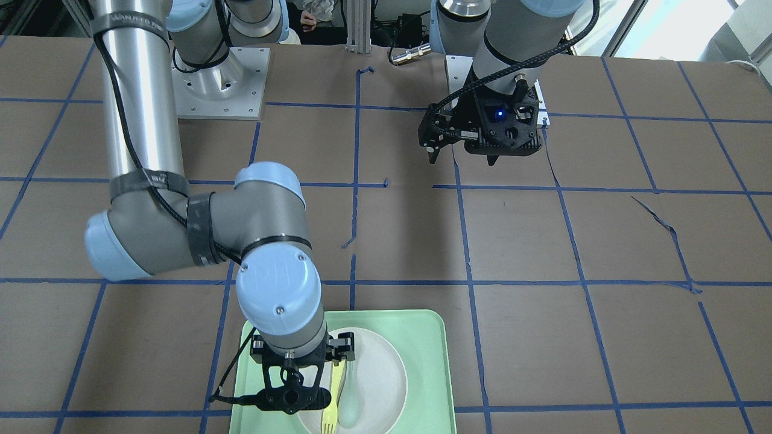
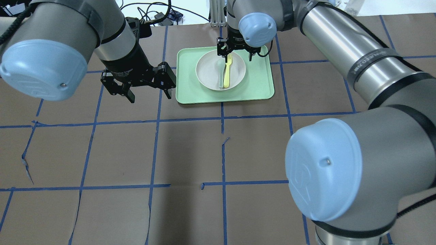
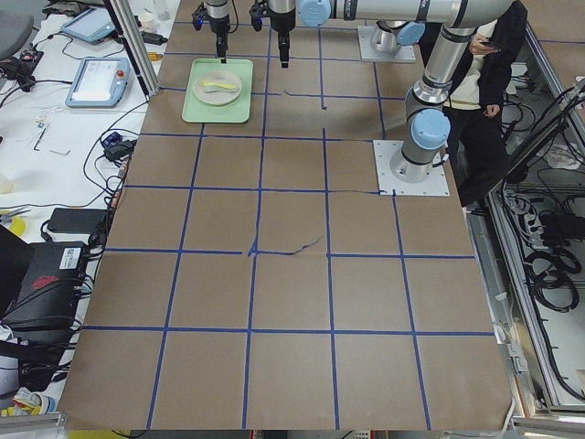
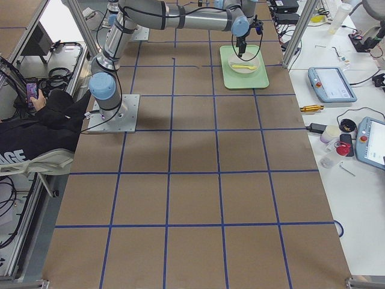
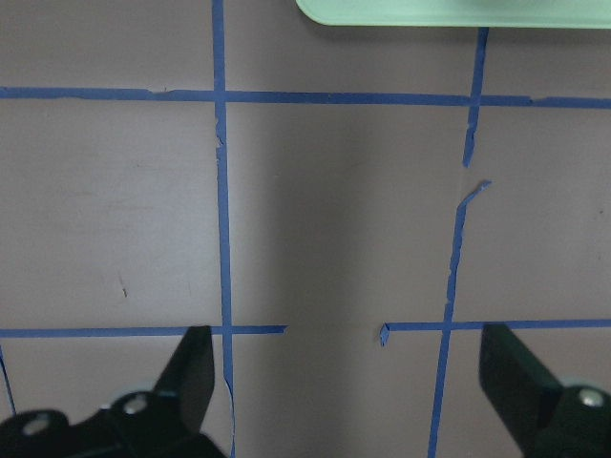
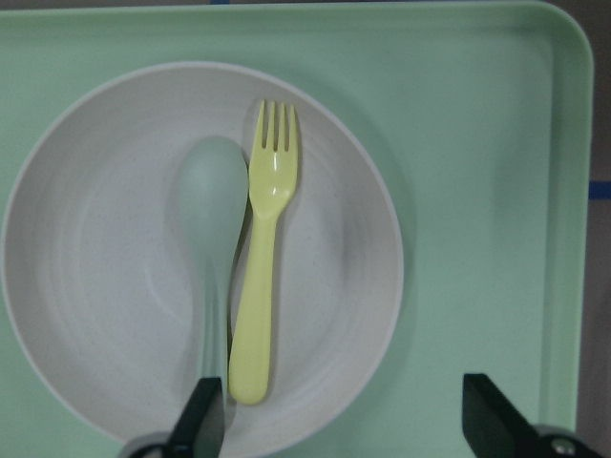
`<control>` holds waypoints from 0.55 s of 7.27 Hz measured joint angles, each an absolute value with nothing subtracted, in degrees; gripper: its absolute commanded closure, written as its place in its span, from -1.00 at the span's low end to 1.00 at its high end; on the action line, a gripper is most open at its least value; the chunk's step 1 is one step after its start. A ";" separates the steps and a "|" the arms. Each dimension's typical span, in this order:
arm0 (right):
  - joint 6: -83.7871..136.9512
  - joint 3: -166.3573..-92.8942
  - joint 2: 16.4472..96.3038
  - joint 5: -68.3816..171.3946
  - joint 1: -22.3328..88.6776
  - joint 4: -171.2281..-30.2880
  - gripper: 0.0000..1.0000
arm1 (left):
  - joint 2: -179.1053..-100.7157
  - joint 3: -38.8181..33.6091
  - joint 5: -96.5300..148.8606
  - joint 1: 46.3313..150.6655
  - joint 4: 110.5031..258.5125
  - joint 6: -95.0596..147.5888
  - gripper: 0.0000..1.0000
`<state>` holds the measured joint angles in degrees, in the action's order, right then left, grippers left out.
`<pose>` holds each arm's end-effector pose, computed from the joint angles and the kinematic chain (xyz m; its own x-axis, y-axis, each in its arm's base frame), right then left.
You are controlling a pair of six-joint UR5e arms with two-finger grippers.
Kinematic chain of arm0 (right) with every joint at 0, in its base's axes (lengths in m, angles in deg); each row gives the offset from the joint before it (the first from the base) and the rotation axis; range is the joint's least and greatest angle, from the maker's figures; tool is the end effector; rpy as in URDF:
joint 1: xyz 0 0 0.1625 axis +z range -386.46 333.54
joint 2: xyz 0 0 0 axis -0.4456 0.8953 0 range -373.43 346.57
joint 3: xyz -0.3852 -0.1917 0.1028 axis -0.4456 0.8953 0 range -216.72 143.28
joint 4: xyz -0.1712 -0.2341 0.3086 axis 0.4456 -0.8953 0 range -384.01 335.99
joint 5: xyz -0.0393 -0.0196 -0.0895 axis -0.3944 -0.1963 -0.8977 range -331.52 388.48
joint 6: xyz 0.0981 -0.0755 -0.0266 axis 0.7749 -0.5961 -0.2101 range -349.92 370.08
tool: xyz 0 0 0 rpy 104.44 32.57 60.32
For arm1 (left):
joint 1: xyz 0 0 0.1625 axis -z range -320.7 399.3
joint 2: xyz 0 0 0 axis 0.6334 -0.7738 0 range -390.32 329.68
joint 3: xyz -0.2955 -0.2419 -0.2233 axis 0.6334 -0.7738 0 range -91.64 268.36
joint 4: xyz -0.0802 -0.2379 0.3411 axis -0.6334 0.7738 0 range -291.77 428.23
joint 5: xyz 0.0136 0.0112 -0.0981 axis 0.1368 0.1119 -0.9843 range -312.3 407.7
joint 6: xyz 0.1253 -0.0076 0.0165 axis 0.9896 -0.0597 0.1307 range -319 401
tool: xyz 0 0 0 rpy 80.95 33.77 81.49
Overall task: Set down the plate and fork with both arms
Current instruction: 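Lower the right gripper into the plate and grasp the yellow fork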
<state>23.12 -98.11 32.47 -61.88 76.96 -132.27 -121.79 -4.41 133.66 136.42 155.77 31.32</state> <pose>0.3148 -0.7483 0.2512 -1.0000 -0.0065 -0.0047 -0.0063 0.9988 -0.0486 -0.2040 -0.4865 0.4456 -0.9968 -0.0468 0.0641 -0.0442 0.9981 0.0426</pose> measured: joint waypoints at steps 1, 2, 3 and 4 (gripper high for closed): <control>24.51 -97.46 30.27 -61.64 77.01 -134.44 -0.51 | -121.98 -4.43 133.64 136.42 155.77 31.29 -1.00; 26.06 -97.29 29.09 -61.39 77.05 -135.61 -0.40 | -122.09 -4.44 133.60 136.42 155.77 31.29 -1.00; 26.85 -97.25 28.02 -60.92 77.09 -136.09 -0.33 | -122.13 -4.45 133.60 136.42 155.77 31.28 -1.00; 27.28 -97.24 27.15 -60.17 77.16 -136.28 -0.33 | -122.15 -4.45 133.63 136.42 155.77 31.30 -1.00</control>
<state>27.28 -97.24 27.15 -60.17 77.16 -136.28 -122.15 -4.45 133.63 136.42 155.77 31.30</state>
